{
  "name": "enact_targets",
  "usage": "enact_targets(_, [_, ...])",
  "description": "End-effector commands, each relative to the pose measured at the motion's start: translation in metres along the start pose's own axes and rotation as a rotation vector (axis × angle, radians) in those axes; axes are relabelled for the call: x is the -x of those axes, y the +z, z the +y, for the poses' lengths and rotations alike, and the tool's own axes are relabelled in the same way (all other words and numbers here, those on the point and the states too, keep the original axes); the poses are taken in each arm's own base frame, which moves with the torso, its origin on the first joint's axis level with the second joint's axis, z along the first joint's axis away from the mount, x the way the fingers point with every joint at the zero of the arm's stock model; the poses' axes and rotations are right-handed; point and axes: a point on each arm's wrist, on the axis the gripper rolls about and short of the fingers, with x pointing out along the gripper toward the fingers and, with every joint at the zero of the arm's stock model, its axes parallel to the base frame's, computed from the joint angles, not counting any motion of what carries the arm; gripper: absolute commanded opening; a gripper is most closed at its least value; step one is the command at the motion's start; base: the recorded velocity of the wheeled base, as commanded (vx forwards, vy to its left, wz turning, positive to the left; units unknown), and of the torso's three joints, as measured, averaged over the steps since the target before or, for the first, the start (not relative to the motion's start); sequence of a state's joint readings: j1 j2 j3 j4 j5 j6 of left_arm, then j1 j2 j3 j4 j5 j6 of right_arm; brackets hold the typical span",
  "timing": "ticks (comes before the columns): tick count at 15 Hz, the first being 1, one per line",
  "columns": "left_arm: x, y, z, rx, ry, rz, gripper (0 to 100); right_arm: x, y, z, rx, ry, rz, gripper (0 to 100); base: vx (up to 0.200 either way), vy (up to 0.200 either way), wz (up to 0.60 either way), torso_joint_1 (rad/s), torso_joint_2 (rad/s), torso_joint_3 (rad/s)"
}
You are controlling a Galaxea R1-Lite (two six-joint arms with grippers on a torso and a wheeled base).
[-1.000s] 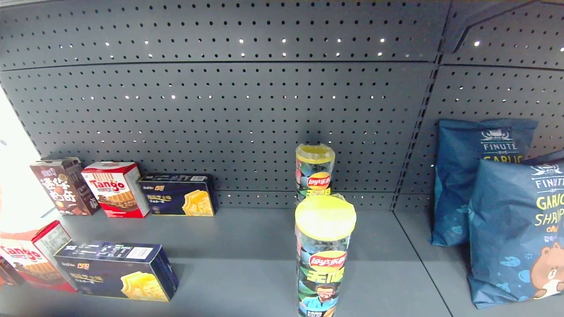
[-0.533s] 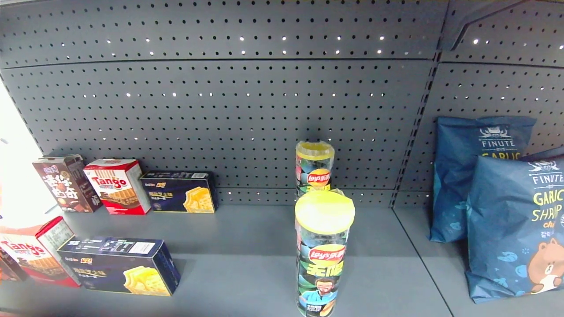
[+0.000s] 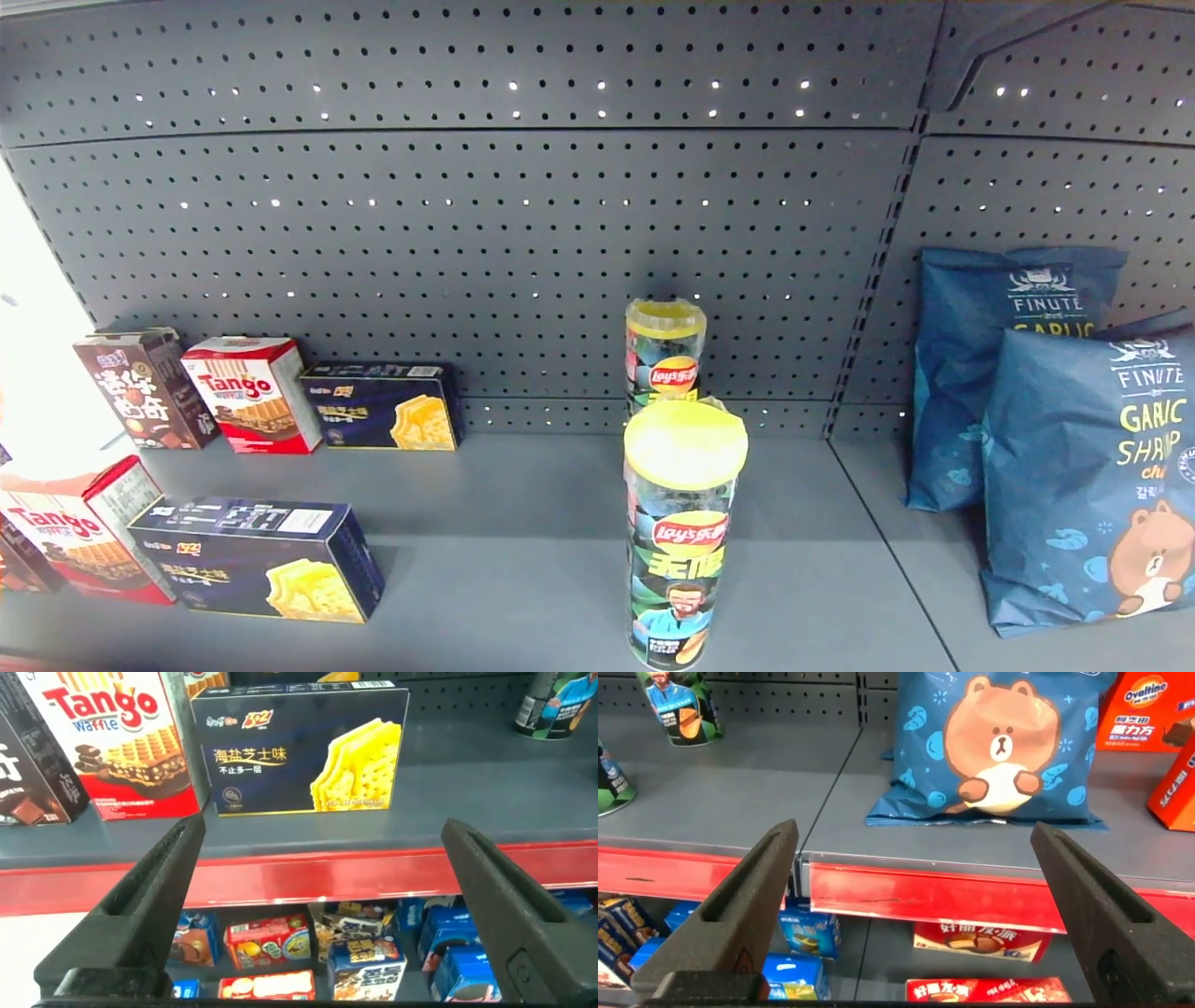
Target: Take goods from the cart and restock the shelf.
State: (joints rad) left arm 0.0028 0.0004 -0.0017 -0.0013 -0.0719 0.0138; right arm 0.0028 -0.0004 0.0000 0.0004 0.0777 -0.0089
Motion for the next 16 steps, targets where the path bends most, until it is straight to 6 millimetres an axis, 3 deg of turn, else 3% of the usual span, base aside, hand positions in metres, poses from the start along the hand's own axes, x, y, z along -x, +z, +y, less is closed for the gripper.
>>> enact_targets(1, [0.0, 0.0, 0.0, 0.0, 0.0, -0.001, 100, 0.0, -0.0001, 0.0, 0.0, 0.001, 0.002, 100, 0.0, 0.0, 0.0, 0.0, 0.0, 0.0])
enact_targets(6, [0.0, 0.0, 0.0, 0.0, 0.0, -0.001, 100, 0.0, 0.0001, 0.0, 0.0, 0.001, 0.0, 100, 0.0, 0.0, 0.0, 0.0, 0.0, 0.0])
enact_targets(8, [0.0, 0.0, 0.0, 0.002, 0.0, -0.001, 100, 0.0, -0.0001, 0.0, 0.0, 0.001, 0.002, 100, 0.0, 0.0, -0.6, 0.002, 0.0, 0.0])
enact_targets(16, [0.0, 0.0, 0.0, 0.002, 0.002, 0.0, 100, 0.0, -0.0001, 0.0, 0.0, 0.001, 0.002, 100, 0.0, 0.0, 0.0, 0.0, 0.0, 0.0])
